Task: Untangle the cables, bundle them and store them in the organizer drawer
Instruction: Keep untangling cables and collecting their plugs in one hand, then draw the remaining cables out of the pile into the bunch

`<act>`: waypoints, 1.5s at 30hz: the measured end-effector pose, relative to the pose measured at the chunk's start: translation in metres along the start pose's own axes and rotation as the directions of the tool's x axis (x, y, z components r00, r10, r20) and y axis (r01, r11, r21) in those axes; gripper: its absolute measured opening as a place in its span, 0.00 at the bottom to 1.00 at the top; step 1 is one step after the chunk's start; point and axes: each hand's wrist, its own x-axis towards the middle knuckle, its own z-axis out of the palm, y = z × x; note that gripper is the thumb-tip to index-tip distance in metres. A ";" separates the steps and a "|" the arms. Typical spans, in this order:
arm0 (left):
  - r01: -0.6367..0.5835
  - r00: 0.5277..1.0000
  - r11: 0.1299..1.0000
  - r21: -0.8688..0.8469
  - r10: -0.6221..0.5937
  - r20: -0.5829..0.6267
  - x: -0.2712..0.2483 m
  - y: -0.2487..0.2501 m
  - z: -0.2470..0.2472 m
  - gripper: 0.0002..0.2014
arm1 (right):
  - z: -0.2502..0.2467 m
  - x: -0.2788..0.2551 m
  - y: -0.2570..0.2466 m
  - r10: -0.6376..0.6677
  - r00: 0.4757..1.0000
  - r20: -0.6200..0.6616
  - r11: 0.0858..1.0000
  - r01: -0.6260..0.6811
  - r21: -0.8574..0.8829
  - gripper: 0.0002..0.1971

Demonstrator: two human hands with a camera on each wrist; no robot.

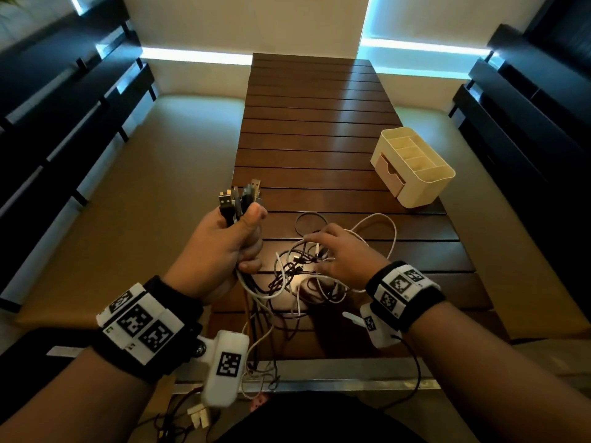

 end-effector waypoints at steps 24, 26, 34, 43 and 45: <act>-0.057 0.993 0.998 0.004 0.057 -0.100 -0.002 0.019 -0.036 0.10 | -0.048 0.010 0.058 0.411 0.874 -0.260 0.877 -0.456 -0.148 0.15; -0.049 0.992 0.998 0.027 0.052 -0.117 0.000 0.017 -0.034 0.10 | -0.049 0.008 0.058 0.396 0.893 -0.216 0.898 -0.426 -0.114 0.14; -0.058 0.983 0.993 0.100 0.075 -0.171 0.009 0.017 -0.033 0.09 | -0.068 0.002 0.057 0.449 0.787 -0.423 0.883 -0.463 0.078 0.14; -0.041 0.968 0.995 0.094 0.063 -0.243 0.018 0.018 -0.040 0.09 | -0.074 0.001 0.057 0.410 0.726 -0.552 0.884 -0.466 0.044 0.16; -0.035 0.966 0.993 0.109 0.061 -0.249 0.021 0.017 -0.038 0.09 | -0.068 0.001 0.055 0.397 0.767 -0.503 0.893 -0.450 0.018 0.16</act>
